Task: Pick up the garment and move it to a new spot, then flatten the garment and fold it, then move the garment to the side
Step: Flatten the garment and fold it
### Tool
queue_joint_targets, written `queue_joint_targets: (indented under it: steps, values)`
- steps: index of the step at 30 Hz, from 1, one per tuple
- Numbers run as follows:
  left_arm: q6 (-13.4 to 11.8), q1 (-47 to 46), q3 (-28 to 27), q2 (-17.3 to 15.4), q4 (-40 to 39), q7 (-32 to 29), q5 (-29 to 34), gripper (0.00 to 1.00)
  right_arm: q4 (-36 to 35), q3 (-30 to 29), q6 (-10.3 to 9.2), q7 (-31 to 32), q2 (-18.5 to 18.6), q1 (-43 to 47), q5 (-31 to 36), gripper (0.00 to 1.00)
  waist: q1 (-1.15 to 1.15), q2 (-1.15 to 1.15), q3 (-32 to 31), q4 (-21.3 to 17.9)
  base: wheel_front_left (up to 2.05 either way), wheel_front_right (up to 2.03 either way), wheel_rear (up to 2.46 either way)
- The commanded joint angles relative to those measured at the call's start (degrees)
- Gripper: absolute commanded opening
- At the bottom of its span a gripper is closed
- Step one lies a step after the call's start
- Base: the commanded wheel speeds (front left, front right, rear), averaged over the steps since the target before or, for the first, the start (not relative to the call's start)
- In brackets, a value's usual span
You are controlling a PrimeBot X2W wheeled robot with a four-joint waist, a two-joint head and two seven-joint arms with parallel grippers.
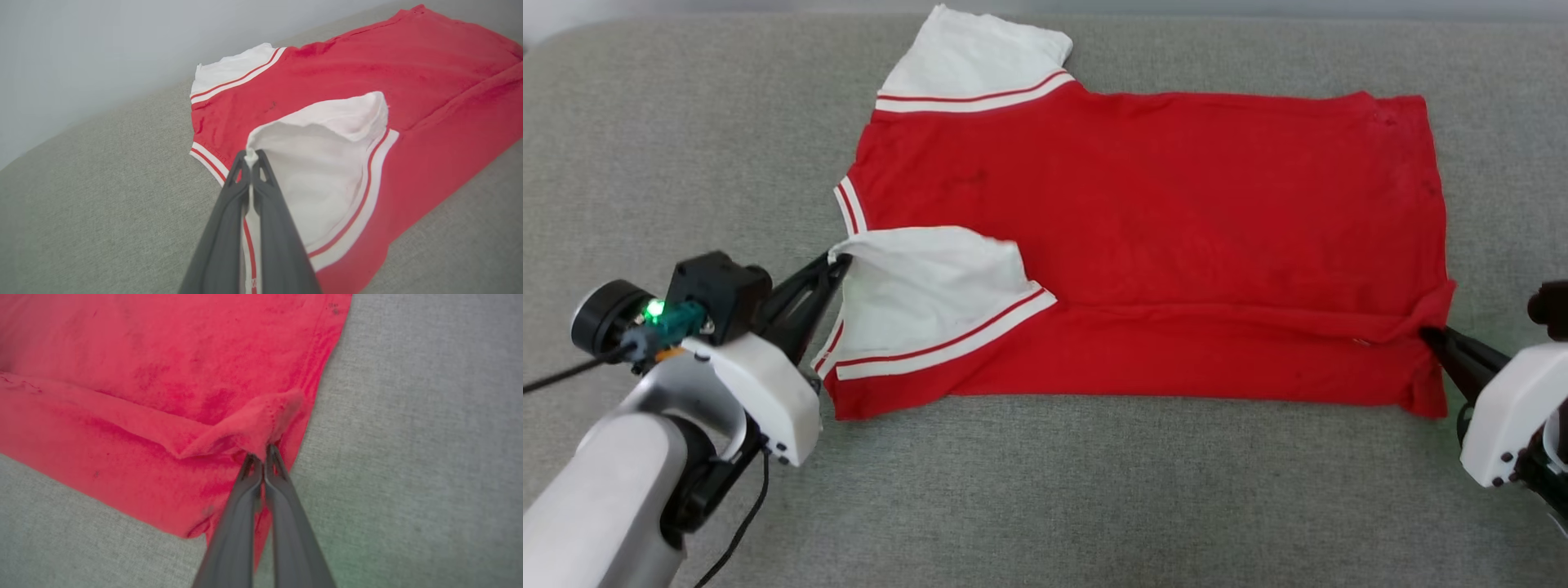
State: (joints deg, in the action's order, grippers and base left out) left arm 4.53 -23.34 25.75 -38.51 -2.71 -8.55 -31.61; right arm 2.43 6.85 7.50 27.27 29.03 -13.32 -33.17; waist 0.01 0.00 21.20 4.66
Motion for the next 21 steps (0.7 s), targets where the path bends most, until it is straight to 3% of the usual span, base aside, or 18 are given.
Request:
queue_joint_targets:
  steps: [1, 7, 8, 9, 10, 15, 21]
  values:
    - [0.2, -1.1, 0.2, 0.5, 1.1, -0.1, -0.1, 0.0, 0.4, 0.3, -0.02, 0.1, -0.3, -1.1, 0.3, 0.0, -0.01, 0.0, 0.7, -0.3, 0.0, 0.0, 0.0]
    - [0.9, -5.1, 1.4, 2.7, 8.8, 0.9, 0.1, 0.0, 2.2, 1.8, -0.02, 0.3, -1.2, -3.6, 0.8, 0.0, -0.01, 0.0, 1.3, -0.8, 0.0, 0.0, 0.0]
    - [1.0, -5.5, 1.7, 2.9, 9.9, 1.2, 0.3, 0.2, 2.5, 1.7, -0.02, 0.1, -1.3, -3.9, 1.0, 0.43, -0.01, 0.0, 1.3, -0.8, 0.0, 0.0, 0.0]
    - [1.2, -5.9, 2.1, 3.2, 11.1, 1.5, 0.5, 0.91, 2.9, 1.6, -0.02, 0.0, -1.5, -4.1, 1.2, 1.0, -0.01, 0.0, 1.1, -0.7, 0.0, 0.0, 0.0]
    - [1.3, -6.2, 2.4, 3.6, 12.1, 1.9, 0.6, 1.0, 3.0, 1.6, -0.02, -0.2, -1.7, -4.4, 1.4, 1.0, -0.01, 0.0, 0.8, -0.7, 0.0, 0.0, 0.0]
    - [0.4, -5.3, 2.5, 5.2, 14.8, 3.7, 0.1, 1.0, 3.5, 1.4, -0.02, -0.9, -2.4, -3.1, 1.4, 1.0, -0.01, 0.0, -1.5, -0.3, 0.0, 0.0, 0.0]
    - [-2.4, -0.8, 2.3, 5.6, 13.0, 3.3, -1.1, 1.0, 2.0, 0.7, -0.01, -0.6, -3.0, -0.2, 3.3, 1.0, -0.01, 0.0, -5.2, -0.1, 0.0, 0.0, 0.0]
